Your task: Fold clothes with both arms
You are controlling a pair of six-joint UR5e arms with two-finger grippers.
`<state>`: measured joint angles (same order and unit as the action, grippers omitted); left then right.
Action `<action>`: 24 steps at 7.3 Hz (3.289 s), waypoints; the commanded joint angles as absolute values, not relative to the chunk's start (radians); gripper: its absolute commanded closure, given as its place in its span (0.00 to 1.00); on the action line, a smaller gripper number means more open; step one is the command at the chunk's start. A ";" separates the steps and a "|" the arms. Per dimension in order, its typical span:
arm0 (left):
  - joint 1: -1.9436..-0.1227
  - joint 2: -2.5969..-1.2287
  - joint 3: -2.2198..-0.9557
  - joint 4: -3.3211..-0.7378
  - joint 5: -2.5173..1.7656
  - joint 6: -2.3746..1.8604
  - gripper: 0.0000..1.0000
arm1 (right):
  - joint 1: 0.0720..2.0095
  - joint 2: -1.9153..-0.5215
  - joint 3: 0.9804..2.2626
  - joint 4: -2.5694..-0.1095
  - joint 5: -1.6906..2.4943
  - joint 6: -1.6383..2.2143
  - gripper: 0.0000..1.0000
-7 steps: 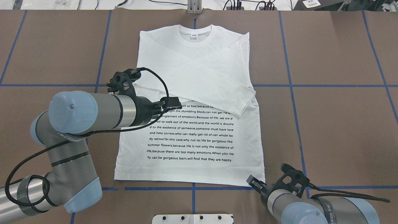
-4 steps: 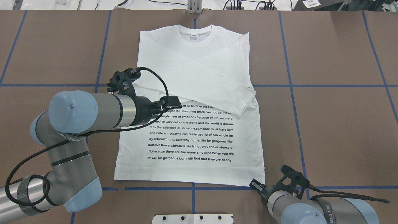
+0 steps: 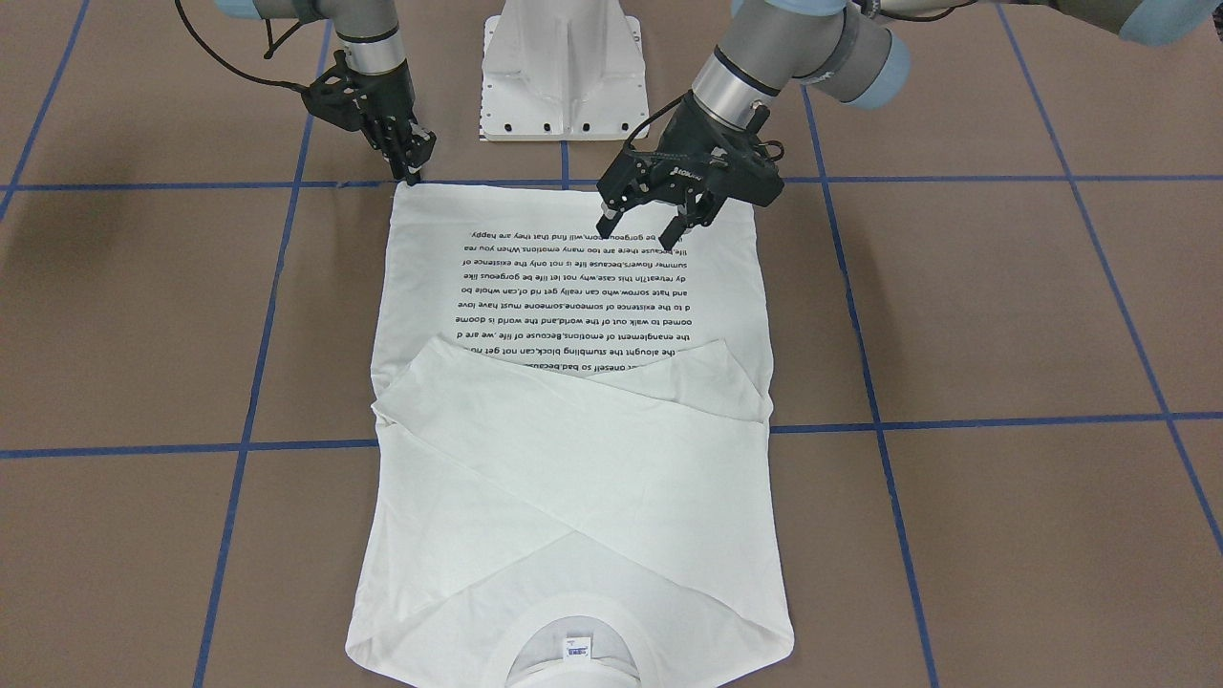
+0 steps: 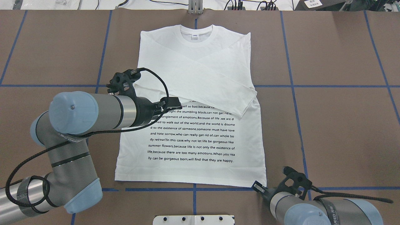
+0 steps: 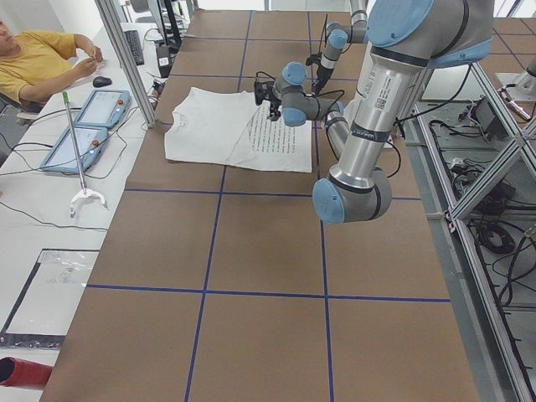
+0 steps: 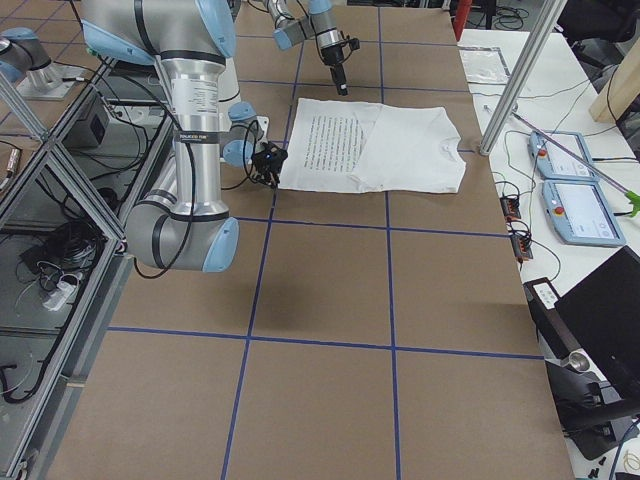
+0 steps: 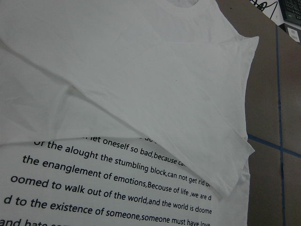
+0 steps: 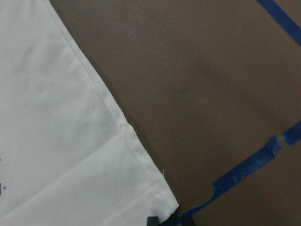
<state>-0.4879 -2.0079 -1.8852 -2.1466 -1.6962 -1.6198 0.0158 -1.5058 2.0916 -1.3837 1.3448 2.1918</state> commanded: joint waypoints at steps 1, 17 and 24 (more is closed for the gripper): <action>-0.479 -1.993 -1.884 -2.146 -1.698 -1.664 0.01 | 0.015 -1.508 2.091 -1.384 1.344 2.192 1.00; -0.477 -1.973 -1.884 -2.146 -1.694 -1.666 0.01 | 0.005 -1.514 2.098 -1.384 1.333 2.195 1.00; -0.476 -1.964 -1.884 -2.146 -1.694 -1.666 0.01 | 0.014 -1.517 2.115 -1.384 1.338 2.192 1.00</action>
